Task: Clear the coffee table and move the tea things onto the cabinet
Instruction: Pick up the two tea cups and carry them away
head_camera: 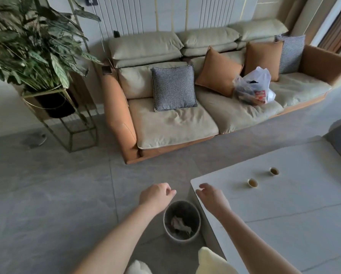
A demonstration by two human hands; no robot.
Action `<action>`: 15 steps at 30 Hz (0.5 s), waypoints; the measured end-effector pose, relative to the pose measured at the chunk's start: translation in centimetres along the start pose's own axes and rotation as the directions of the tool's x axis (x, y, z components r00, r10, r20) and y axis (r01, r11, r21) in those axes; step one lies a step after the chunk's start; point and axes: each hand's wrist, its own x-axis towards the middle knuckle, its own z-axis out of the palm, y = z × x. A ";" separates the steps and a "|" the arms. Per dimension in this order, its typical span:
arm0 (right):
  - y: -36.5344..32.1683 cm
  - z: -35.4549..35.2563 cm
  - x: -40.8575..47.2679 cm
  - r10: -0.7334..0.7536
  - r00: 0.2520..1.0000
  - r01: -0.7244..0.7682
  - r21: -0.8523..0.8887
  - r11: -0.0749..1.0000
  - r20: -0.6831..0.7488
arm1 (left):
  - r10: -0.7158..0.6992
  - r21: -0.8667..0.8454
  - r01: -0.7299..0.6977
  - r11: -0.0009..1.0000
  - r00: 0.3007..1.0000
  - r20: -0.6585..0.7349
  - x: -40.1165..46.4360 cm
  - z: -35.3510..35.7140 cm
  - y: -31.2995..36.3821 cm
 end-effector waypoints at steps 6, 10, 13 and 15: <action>-3.8 1.0 7.3 0.071 0.996 -0.070 0.008 0.997 -0.049 | 0.064 0.065 -0.068 0.996 0.996 0.056 9.7 -3.5 -2.8; -7.6 2.9 12.2 0.173 0.979 -0.163 0.093 0.982 -0.107 | 0.185 0.087 -0.197 0.977 0.975 0.122 16.9 -6.8 -4.7; -10.5 4.0 15.2 0.262 0.953 -0.238 0.160 0.958 -0.154 | 0.278 0.150 -0.302 0.941 0.947 0.164 22.0 -9.9 -5.6; -12.1 4.3 16.5 0.332 0.926 -0.293 0.212 0.932 -0.179 | 0.327 0.187 -0.363 0.913 0.924 0.199 24.7 -11.6 -5.8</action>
